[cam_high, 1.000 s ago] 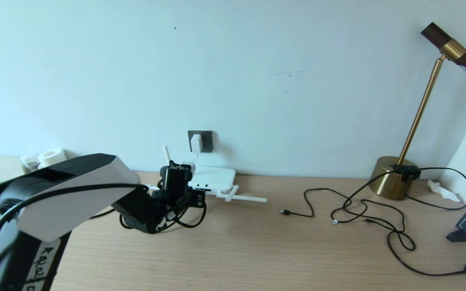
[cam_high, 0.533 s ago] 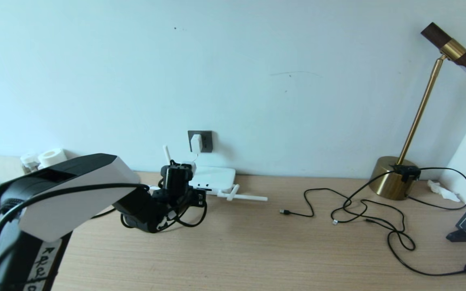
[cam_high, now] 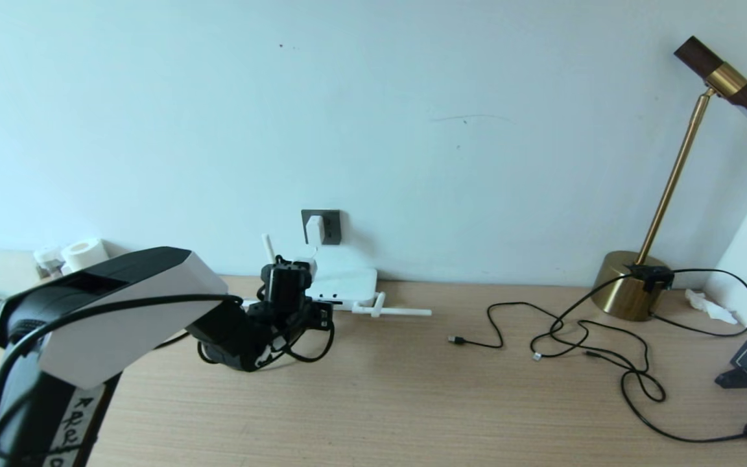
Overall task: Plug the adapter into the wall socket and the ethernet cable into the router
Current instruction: Hand it to the other hand
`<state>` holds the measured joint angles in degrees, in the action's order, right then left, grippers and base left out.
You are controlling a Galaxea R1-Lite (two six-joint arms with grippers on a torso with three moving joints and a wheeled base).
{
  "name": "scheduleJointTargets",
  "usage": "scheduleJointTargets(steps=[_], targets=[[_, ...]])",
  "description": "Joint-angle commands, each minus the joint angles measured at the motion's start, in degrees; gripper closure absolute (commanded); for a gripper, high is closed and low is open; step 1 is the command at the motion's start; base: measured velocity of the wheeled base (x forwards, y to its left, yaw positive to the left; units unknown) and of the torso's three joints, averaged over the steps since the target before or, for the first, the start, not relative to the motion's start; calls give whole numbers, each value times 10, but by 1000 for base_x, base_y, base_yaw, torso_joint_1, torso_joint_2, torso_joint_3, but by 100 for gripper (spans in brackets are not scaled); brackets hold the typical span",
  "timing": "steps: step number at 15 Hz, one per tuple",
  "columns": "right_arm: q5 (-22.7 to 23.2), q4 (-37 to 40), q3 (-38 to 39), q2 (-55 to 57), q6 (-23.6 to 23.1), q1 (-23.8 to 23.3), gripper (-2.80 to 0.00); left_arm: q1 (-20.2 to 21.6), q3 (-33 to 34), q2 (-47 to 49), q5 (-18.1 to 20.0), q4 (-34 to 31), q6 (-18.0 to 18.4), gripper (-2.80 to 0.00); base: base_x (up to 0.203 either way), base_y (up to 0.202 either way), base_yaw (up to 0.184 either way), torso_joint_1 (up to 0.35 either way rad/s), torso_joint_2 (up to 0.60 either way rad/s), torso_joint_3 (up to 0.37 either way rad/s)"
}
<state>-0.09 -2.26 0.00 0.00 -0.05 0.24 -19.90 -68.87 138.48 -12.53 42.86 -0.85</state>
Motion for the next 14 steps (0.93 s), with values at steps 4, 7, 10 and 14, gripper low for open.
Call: scheduleJointTargets(steps=[4,7,10,14], targets=[[0,0,7,1,0,0,-280,0,-12,10,-4,3,-3,0,0,0,0,0,0,0],[0,0,7,1,0,0,-280,-1,-15,13,-5,2,-13,0,0,0,0,0,0,0],[0,0,7,1,0,0,-280,-2,-16,13,-13,0,-30,0,0,0,0,0,0,0],[0,0,7,1,0,0,-280,-8,-28,13,-15,-19,-52,0,0,0,0,0,0,0]])
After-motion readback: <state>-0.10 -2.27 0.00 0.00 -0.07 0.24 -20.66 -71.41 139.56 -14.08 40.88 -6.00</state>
